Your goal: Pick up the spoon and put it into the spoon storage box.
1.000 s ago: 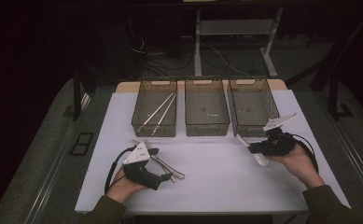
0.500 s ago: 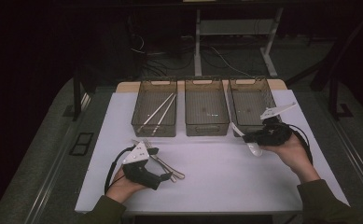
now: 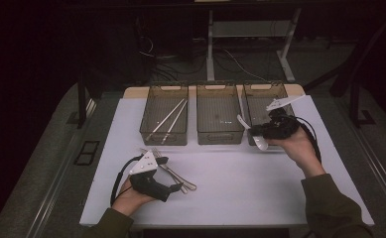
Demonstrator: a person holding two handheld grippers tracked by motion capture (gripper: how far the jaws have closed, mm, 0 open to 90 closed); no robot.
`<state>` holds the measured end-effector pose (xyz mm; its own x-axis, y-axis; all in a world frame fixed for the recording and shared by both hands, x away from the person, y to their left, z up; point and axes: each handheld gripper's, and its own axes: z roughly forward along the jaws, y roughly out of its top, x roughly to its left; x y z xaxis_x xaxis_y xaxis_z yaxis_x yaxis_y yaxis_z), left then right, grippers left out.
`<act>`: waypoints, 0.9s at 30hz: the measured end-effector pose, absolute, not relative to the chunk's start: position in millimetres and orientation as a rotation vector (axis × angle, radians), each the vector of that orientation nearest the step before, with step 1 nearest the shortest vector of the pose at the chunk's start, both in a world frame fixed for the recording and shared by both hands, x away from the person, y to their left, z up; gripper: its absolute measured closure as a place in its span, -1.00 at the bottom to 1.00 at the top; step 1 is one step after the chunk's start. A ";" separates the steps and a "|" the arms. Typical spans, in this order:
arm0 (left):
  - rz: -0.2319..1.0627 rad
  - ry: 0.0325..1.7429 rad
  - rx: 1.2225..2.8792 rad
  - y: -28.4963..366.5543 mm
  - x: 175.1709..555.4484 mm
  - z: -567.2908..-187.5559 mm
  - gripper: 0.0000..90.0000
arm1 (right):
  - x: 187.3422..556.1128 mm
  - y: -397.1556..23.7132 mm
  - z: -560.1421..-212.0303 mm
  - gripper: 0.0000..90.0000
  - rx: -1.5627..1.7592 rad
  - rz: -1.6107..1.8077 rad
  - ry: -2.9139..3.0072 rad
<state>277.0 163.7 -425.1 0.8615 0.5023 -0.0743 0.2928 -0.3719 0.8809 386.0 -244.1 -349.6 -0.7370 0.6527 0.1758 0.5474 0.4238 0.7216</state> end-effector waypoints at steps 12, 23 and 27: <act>0.248 0.575 1.991 163.3 276.8 -424.9 -1.00 | 425.0 -210.4 -339.2 0.82 1.092 1.155 2.543; 0.241 0.574 1.983 162.9 276.5 -424.9 -1.00 | 458.1 -184.3 -341.0 0.82 1.114 1.144 2.534; 0.240 0.575 1.982 163.0 276.6 -424.9 -1.00 | 468.2 -179.5 -347.4 0.82 1.134 1.134 2.540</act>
<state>276.6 163.0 -424.9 0.8665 0.4930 -0.0785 0.2913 -0.3716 0.8815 468.2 -179.5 -347.4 -0.7065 0.6875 0.1675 0.5838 0.4324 0.6872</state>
